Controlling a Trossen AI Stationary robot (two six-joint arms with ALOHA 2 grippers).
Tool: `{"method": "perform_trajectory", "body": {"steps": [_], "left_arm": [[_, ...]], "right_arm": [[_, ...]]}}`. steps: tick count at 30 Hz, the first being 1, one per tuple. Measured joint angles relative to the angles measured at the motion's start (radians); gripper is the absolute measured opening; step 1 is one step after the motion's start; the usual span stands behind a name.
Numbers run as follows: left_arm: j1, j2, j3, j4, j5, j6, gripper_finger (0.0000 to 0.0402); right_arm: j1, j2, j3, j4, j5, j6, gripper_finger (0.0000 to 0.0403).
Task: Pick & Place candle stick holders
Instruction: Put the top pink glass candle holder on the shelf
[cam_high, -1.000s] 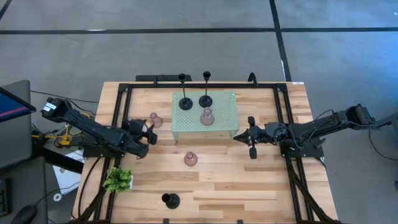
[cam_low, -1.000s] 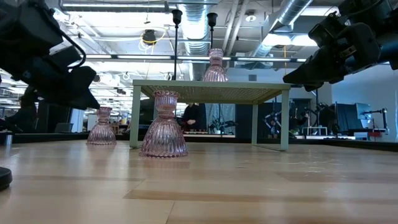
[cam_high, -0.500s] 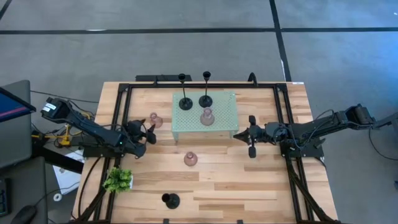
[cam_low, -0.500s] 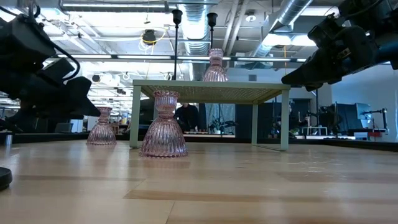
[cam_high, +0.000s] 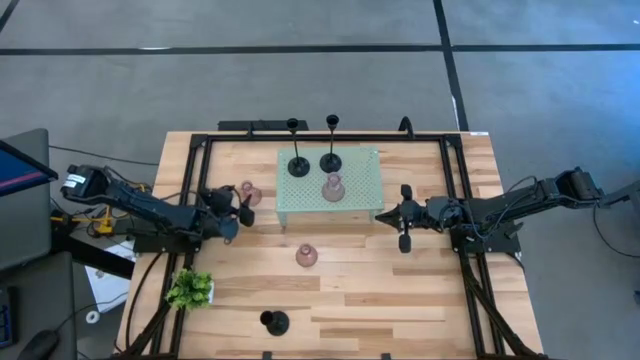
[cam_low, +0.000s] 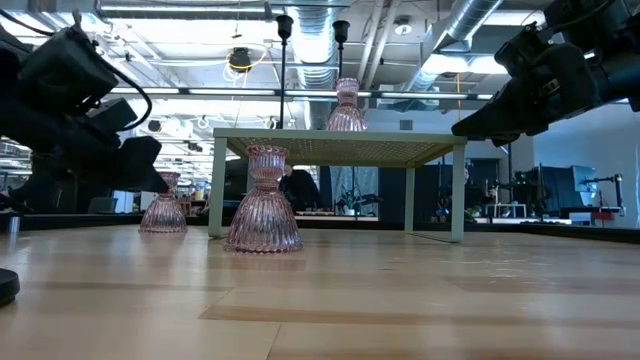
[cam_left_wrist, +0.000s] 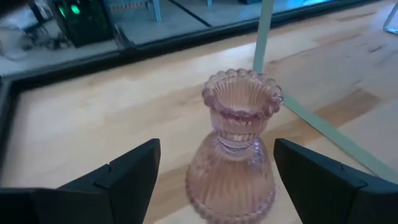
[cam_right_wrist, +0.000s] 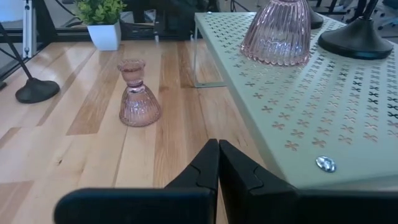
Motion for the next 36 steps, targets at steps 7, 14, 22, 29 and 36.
{"method": "perform_trajectory", "body": {"steps": [7,14,22,29,36], "left_arm": [[0.047,0.006,0.0,0.031,0.025,0.001,0.0313],[0.089,0.126,0.0,0.23,0.049,0.125,0.0312],[0.156,0.32,0.001,0.418,0.049,0.177,0.0311],[0.209,0.44,0.001,0.545,0.049,0.177,0.0301],[0.252,0.477,0.001,0.573,0.047,0.177,0.0286]], "right_arm": [[0.0,0.0,0.0,0.0,0.0,0.001,0.0001],[0.0,0.0,0.0,-0.001,0.0,0.0,0.0001],[0.0,0.0,0.0,-0.001,0.0,0.001,0.0001],[0.0,0.0,0.0,-0.001,0.0,0.0,0.0001],[0.0,0.0,0.0,-0.001,0.0,0.0,0.0001]]}}
